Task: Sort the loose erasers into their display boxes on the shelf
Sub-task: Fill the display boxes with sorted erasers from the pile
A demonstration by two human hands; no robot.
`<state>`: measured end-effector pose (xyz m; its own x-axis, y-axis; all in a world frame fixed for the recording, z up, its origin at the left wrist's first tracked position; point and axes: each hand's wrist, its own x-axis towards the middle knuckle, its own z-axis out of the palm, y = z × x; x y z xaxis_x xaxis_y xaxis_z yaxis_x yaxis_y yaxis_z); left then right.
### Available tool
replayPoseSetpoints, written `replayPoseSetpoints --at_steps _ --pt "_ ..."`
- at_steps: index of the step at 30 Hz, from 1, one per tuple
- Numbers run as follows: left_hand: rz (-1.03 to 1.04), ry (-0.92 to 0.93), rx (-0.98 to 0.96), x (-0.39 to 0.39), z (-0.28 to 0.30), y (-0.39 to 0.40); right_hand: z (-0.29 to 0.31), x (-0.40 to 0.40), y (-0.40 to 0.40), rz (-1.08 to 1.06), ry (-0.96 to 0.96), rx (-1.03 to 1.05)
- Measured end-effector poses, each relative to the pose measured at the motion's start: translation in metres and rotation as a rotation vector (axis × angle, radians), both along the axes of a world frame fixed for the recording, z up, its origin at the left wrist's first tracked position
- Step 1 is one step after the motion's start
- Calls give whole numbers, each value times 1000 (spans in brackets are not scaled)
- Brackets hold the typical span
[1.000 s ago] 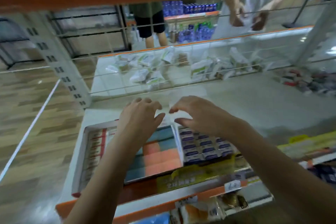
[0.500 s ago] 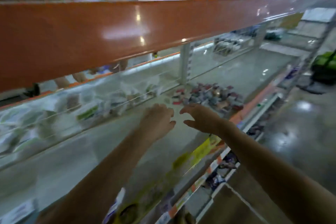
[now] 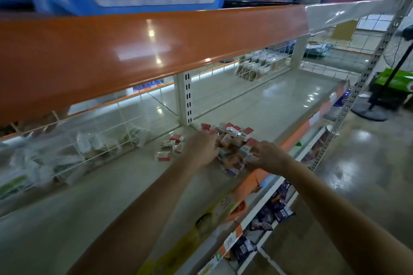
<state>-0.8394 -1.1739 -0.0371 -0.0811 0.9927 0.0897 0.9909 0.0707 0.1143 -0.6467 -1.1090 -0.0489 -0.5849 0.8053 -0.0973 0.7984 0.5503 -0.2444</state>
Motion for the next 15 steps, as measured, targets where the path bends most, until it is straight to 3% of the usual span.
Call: replayPoseSetpoints --at_steps 10,15 --pt "184 -105 78 -5 -15 37 -19 9 8 60 99 48" --pt "224 -280 61 -10 -23 43 -20 10 4 75 174 73"
